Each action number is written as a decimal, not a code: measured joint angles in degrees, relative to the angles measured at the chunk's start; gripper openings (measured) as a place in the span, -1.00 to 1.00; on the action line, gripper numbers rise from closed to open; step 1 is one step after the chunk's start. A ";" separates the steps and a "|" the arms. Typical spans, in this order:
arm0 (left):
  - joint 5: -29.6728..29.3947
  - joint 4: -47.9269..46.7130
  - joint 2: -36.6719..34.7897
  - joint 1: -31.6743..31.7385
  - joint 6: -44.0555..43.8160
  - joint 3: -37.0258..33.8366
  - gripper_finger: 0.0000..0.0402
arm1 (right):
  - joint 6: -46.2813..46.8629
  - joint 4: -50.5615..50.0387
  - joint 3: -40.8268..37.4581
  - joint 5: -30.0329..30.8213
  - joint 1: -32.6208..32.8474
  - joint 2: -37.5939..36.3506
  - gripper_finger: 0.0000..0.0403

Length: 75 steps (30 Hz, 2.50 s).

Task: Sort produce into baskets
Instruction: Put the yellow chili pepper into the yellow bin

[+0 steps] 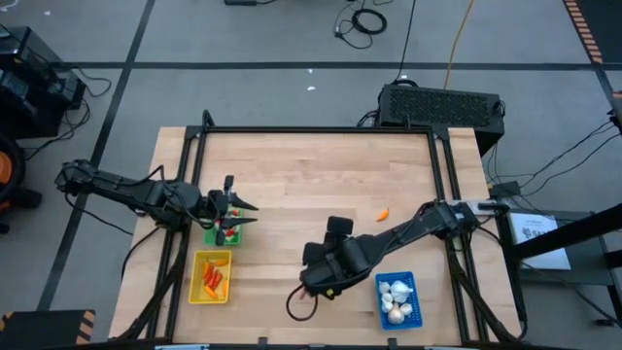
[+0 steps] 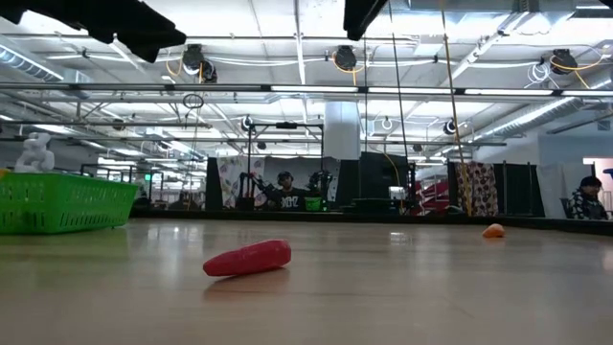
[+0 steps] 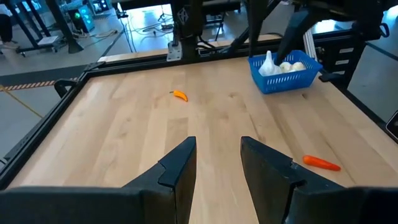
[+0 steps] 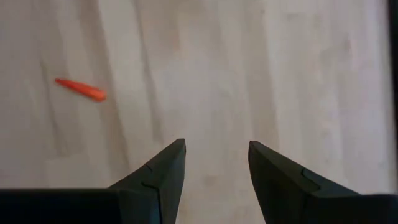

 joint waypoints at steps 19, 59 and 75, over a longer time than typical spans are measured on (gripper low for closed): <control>0.42 -0.26 -0.02 -0.06 3.09 0.00 -0.33 | 22.14 11.64 -58.25 -11.74 -19.98 -36.66 -0.18; -0.50 -0.37 -0.02 0.00 4.55 0.00 -0.33 | 63.37 43.63 -88.71 -12.29 -26.33 -44.08 -0.18; -0.50 -0.31 -0.02 0.00 4.53 0.00 -0.33 | 65.72 45.57 -88.74 -8.90 -25.56 -41.55 -0.18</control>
